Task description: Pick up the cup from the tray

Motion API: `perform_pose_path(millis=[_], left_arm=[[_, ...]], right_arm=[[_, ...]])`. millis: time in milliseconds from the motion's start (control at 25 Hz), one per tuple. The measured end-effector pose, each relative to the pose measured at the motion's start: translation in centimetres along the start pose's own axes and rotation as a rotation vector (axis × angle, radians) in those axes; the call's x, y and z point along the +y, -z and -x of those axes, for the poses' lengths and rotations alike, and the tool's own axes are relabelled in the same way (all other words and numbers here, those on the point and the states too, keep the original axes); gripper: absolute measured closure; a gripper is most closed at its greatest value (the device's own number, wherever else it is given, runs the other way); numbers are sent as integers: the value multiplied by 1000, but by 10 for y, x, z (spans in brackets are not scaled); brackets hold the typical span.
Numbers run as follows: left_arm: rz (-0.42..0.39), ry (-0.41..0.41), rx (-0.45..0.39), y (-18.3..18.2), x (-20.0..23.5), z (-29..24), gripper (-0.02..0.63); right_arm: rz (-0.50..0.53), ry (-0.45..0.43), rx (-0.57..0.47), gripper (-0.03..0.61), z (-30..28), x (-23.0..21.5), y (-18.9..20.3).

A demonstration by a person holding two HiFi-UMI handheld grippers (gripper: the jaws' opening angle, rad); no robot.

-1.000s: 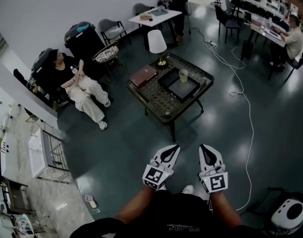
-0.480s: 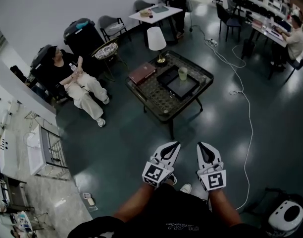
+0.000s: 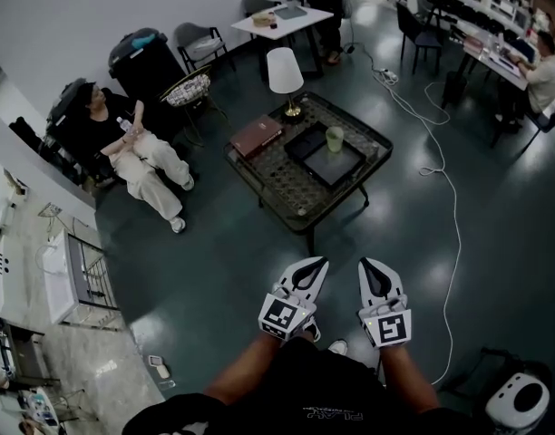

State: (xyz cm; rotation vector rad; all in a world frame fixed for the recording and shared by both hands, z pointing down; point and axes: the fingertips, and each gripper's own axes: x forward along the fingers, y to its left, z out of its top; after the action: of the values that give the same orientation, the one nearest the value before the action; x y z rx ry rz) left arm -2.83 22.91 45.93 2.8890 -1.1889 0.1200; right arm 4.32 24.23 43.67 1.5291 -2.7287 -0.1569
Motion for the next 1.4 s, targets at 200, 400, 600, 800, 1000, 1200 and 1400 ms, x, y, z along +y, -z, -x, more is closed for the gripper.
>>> perform_pose_path(millis=[200,400,600,800,1000,1200,1400], left_arm=[[-2,12,8,4,27,-19,601],[0,21,5,3,55,-37,601],[-3,36,1,3,85,-52,601],[0,44,-1,6,115,-63,601],[12,63,-13,3,140,-69,602],[12,80,-35,-3,160,-76,601],[16,80,-39,-5,172,-79,601]], right_arm=[[-1,5,-5,568,-34,-12,3],[0,23,18,568,-66,-24,4],[-12,35,30,568,-96,-29,13],[8,55,76,568,-126,-31,15],[19,65,83,568,-153,-29,13],[14,84,78,568,-175,-32,6],[13,79,53,568,-185,-31,11]])
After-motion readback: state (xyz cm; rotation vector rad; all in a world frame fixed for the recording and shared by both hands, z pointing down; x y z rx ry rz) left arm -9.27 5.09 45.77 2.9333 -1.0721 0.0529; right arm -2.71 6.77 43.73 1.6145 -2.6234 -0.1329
